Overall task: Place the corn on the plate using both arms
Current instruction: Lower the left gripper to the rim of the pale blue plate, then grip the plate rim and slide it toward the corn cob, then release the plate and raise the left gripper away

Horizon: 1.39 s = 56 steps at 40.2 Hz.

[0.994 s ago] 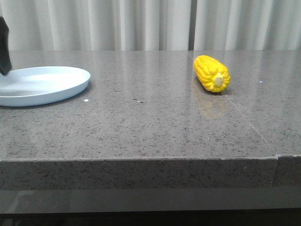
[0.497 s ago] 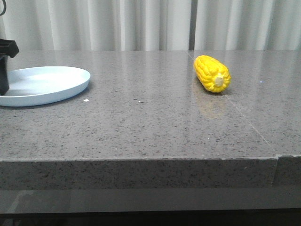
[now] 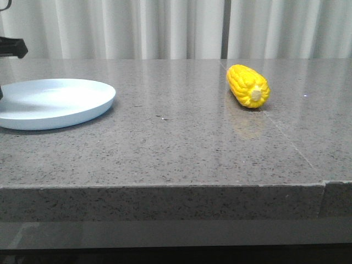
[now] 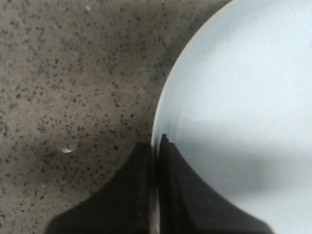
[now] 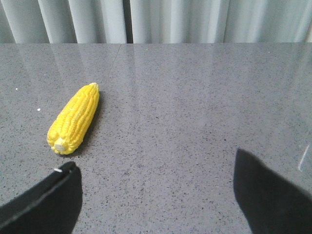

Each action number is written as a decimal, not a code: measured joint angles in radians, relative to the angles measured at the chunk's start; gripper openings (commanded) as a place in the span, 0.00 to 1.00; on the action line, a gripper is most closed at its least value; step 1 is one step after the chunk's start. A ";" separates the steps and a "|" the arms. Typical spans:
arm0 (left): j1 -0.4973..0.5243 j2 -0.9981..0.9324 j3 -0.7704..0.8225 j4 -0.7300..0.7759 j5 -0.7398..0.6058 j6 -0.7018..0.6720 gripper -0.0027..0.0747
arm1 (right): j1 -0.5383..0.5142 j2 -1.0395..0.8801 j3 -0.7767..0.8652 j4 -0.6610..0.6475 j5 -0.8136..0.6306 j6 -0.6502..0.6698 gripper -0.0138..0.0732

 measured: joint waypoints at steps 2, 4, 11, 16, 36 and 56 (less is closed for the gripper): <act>-0.011 -0.004 -0.025 0.000 0.012 0.000 0.01 | 0.000 0.000 0.000 0.000 0.000 0.000 0.91; -0.028 -0.009 -0.051 -0.002 0.021 0.000 0.01 | 0.000 0.000 0.000 0.000 0.000 0.000 0.91; -0.119 -0.015 -0.155 -0.067 0.038 0.002 0.01 | 0.000 0.000 0.000 0.000 0.000 0.000 0.91; -0.183 0.006 -0.193 -0.100 0.029 0.002 0.01 | 0.000 0.000 0.000 0.000 0.000 0.000 0.91; -0.228 0.156 -0.215 -0.138 -0.011 0.014 0.51 | 0.000 0.000 0.000 0.000 0.000 0.000 0.91; -0.228 -0.191 -0.174 0.154 0.044 -0.055 0.09 | 0.000 0.000 0.000 0.000 0.000 0.000 0.91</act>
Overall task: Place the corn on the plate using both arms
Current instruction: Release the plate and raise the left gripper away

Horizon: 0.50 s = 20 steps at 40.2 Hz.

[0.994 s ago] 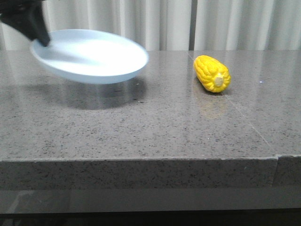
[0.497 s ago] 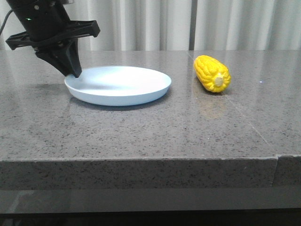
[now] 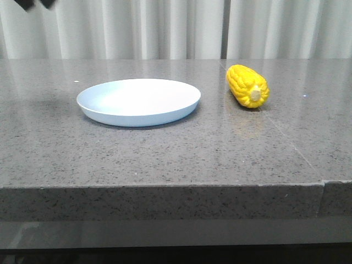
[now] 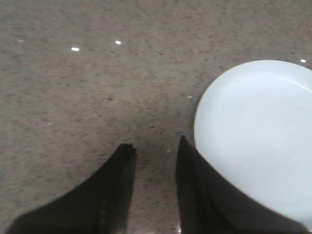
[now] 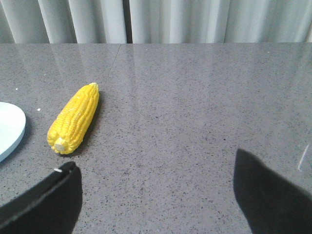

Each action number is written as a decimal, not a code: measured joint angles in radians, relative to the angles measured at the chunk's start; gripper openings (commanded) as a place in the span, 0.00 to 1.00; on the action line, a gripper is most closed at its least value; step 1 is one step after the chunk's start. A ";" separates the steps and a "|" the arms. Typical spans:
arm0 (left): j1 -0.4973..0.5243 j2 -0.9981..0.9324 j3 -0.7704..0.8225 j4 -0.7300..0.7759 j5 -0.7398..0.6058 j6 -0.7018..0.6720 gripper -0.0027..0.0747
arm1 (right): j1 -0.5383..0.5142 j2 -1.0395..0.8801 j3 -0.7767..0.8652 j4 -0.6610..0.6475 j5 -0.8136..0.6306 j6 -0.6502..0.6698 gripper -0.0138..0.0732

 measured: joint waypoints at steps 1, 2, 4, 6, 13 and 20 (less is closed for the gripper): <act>0.000 -0.020 0.012 0.026 0.002 -0.008 0.06 | 0.000 0.000 0.000 0.000 0.000 0.000 0.91; 0.000 -0.046 0.025 0.057 0.002 -0.024 0.03 | 0.000 0.000 0.000 0.000 0.000 0.000 0.91; 0.000 -0.093 0.068 0.100 0.002 -0.045 0.01 | 0.000 0.000 0.000 0.000 0.000 0.000 0.91; 0.000 -0.134 0.111 0.125 0.000 -0.057 0.01 | 0.000 0.000 0.000 0.000 0.000 0.000 0.91; 0.000 -0.316 0.294 0.138 -0.052 -0.075 0.01 | 0.000 0.000 0.000 0.000 0.000 0.000 0.91; 0.000 -0.514 0.521 0.119 -0.154 -0.080 0.01 | 0.000 0.000 0.000 0.000 0.000 0.000 0.91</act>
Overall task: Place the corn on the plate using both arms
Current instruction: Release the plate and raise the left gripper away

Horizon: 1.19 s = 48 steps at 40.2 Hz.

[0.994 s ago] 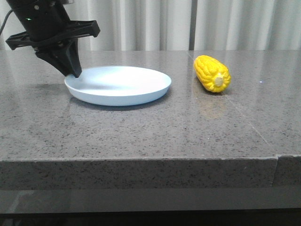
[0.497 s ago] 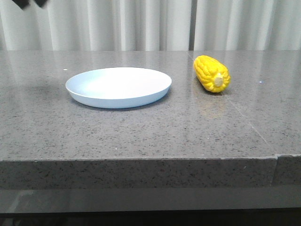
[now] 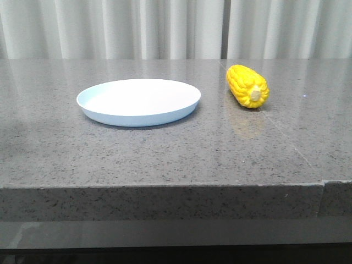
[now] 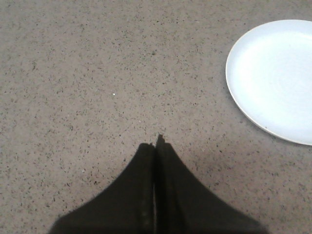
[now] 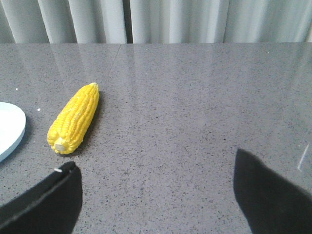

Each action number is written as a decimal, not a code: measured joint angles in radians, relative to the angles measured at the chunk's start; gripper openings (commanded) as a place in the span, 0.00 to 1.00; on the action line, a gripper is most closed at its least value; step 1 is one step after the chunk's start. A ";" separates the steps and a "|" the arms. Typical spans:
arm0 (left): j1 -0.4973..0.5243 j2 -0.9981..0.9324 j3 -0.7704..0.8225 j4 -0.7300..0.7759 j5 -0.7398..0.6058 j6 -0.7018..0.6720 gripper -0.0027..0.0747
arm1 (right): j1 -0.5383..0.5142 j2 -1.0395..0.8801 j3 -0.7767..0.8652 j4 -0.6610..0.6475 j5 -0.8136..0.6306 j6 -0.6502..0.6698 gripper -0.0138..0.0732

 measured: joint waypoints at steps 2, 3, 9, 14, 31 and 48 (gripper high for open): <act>0.000 -0.065 0.071 -0.003 -0.049 -0.001 0.01 | 0.000 0.000 0.000 0.000 0.000 0.000 0.91; 0.000 -0.105 0.102 -0.003 -0.068 -0.001 0.01 | 0.000 0.000 0.000 0.000 0.000 0.000 0.91; 0.000 -0.318 0.298 -0.005 -0.191 -0.001 0.01 | 0.000 0.000 0.000 0.000 0.000 0.000 0.91; 0.000 -0.518 0.420 -0.005 -0.246 -0.001 0.01 | 0.000 0.000 0.000 0.000 0.000 0.000 0.91; 0.000 -0.961 0.551 -0.005 -0.269 -0.001 0.01 | 0.000 0.000 0.000 0.000 -0.008 0.000 0.91; 0.000 -0.970 0.551 -0.005 -0.271 -0.001 0.01 | 0.000 0.320 -0.120 0.063 -0.106 0.000 0.91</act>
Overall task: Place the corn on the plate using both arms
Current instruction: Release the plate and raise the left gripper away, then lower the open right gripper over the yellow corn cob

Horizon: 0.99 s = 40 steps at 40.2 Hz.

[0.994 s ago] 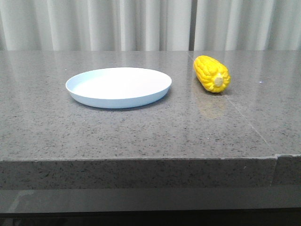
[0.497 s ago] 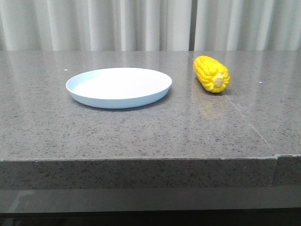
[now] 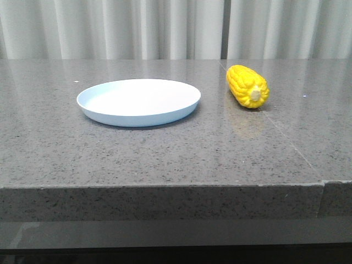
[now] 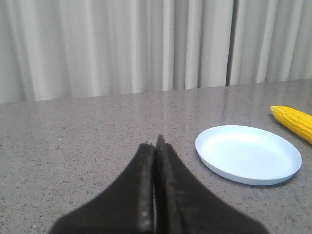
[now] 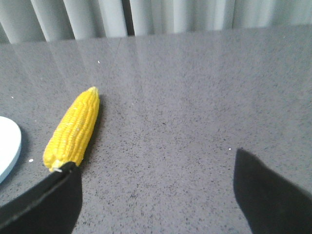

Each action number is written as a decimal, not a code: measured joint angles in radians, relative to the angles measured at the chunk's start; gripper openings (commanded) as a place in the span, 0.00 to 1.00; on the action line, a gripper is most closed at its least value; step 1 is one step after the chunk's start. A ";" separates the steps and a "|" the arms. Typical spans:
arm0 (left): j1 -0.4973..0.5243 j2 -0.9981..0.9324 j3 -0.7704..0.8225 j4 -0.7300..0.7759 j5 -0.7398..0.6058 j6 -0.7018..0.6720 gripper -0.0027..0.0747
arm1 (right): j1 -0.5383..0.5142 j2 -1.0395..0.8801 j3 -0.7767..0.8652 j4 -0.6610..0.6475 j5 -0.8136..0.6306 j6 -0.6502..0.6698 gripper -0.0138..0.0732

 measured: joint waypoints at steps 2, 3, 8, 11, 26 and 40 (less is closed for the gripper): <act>0.000 0.000 0.000 0.000 0.000 0.000 0.01 | 0.000 0.078 -0.050 0.009 0.015 0.000 0.91; 0.000 0.000 0.000 0.000 0.000 0.000 0.01 | 0.002 0.108 -0.071 0.014 0.024 0.000 0.91; 0.000 0.000 0.000 0.000 0.000 -0.001 0.01 | 0.030 0.298 -0.202 0.035 0.083 0.000 0.91; 0.000 0.000 0.000 0.000 0.000 -0.001 0.01 | 0.061 0.415 -0.288 0.041 0.125 0.000 0.91; 0.000 0.000 0.000 0.000 0.000 -0.001 0.01 | 0.213 0.962 -0.725 0.152 0.309 0.000 0.91; 0.000 0.000 0.000 0.000 0.000 -0.001 0.01 | 0.219 1.194 -0.886 0.192 0.378 0.000 0.45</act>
